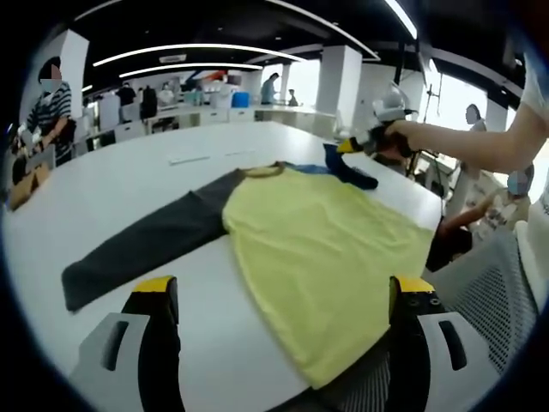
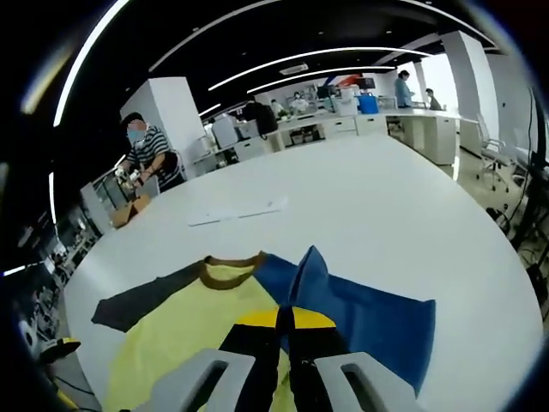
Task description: Fold the garment on the visible template until the final outline fits inside the template.
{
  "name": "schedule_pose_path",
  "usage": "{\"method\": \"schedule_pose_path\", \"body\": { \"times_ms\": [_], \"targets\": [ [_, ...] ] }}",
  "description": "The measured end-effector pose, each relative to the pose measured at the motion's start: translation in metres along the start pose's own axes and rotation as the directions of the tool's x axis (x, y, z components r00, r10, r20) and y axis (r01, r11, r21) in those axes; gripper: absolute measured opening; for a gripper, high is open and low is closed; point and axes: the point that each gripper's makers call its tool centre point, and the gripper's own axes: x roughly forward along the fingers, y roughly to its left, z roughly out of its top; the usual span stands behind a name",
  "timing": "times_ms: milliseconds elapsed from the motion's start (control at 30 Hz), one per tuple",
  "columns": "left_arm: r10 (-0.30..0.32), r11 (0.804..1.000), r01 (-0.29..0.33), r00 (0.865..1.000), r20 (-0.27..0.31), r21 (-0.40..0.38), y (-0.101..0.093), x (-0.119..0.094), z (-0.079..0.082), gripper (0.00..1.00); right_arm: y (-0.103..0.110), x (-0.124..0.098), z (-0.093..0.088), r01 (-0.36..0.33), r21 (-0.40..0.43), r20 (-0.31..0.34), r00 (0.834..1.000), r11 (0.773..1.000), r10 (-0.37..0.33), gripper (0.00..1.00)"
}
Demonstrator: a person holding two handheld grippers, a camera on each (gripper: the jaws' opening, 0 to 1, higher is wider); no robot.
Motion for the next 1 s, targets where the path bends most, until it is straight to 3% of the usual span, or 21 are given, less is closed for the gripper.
{"method": "schedule_pose_path", "body": {
  "times_ms": [1000],
  "targets": [
    [0.008, 1.0, -0.008, 1.0, -0.009, -0.005, 0.005, -0.004, -0.006, 0.99, 0.077, 0.023, 0.019, -0.106, -0.071, -0.041, 0.994, 0.992, 0.103, 0.0]
  ]
}}
